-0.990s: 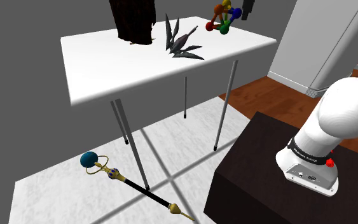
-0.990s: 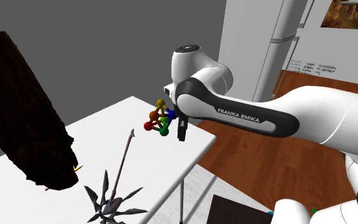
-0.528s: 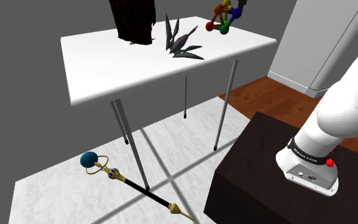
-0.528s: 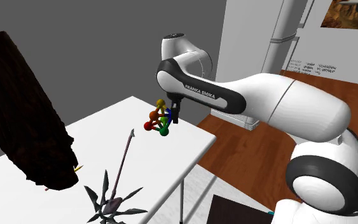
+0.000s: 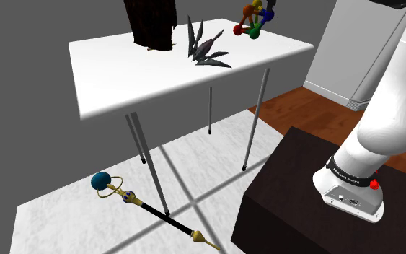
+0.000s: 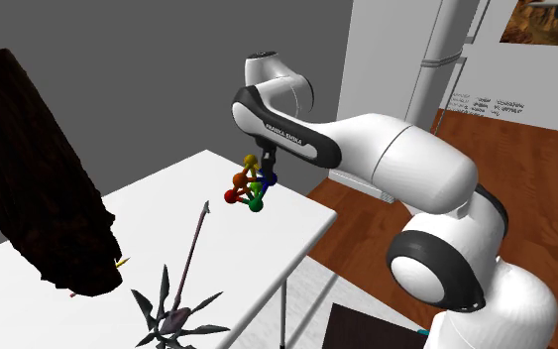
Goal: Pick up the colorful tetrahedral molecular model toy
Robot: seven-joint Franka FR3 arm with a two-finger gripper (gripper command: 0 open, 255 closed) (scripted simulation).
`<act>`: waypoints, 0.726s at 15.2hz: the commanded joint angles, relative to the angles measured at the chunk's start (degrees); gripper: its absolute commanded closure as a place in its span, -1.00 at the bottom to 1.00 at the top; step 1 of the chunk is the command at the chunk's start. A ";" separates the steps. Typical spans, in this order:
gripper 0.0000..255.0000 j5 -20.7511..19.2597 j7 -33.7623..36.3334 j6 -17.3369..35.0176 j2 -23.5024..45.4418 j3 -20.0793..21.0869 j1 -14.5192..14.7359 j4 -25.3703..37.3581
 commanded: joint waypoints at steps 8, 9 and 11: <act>1.00 -0.78 0.85 4.16 -1.80 0.25 0.61 -5.86; 1.00 -0.78 0.86 4.19 -1.81 0.25 0.61 -5.90; 1.00 -0.81 0.88 4.22 -1.87 0.26 0.63 -5.99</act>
